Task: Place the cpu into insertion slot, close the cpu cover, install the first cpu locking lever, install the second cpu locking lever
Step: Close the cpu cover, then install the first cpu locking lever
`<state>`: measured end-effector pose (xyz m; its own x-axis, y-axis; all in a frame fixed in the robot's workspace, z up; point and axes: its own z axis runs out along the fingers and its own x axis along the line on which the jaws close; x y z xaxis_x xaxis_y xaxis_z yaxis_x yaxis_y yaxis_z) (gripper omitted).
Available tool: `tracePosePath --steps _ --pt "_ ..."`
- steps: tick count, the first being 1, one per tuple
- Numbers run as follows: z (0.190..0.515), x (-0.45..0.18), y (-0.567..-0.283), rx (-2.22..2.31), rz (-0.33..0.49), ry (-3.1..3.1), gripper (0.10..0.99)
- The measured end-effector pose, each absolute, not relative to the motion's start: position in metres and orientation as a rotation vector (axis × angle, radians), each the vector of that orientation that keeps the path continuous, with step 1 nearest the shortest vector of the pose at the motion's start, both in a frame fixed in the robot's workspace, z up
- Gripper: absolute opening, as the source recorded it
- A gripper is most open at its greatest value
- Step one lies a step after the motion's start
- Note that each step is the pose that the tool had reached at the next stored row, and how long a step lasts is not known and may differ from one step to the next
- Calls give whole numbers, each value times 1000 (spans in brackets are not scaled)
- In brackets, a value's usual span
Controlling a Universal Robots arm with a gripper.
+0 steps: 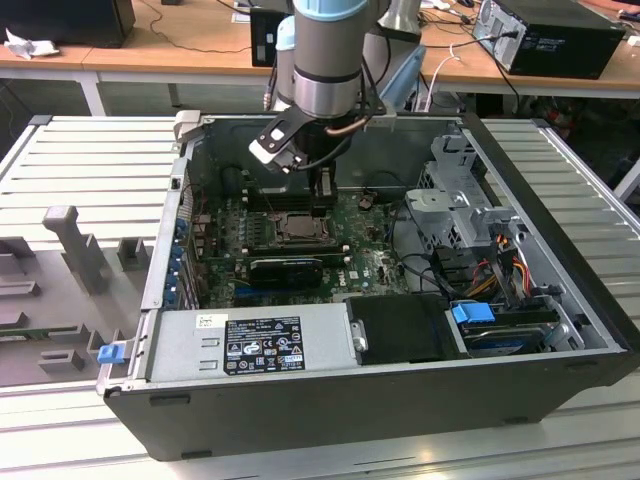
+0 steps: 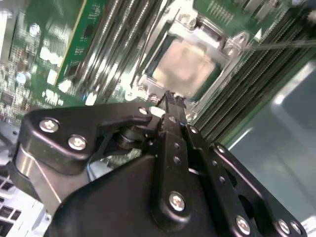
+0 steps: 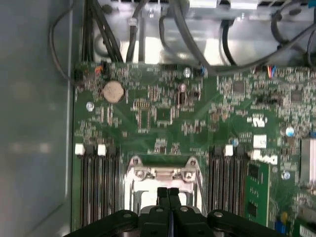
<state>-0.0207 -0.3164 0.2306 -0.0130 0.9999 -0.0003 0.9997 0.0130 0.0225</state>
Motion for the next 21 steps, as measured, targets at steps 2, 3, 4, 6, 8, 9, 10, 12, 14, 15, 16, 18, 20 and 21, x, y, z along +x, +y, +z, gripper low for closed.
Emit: tracePosePath --steps 2,3,4,6,8,9,10,12,14,15,16,18,20,21 --pt "231 -27 -316 2196 25 2224 106" --pt "231 -29 -316 2196 24 2224 106" --pt "231 -30 -316 2196 25 2224 106" --pt "231 -33 -316 2196 25 2224 106" --pt "231 -34 -316 2196 25 2224 106" --pt "231 -35 -316 2196 25 2224 106" --pt "231 -35 -316 2196 25 2224 106" --pt "231 -36 -316 2196 25 2224 106" --pt "231 -36 -316 2196 25 2225 106" --pt "231 -36 -316 2196 25 2224 106" --pt "231 -36 -316 2196 24 2224 106" --pt "232 -36 -316 2196 25 2224 106" --pt "233 -36 -316 2196 25 2224 106" --pt "233 -36 -316 2196 24 2224 106"
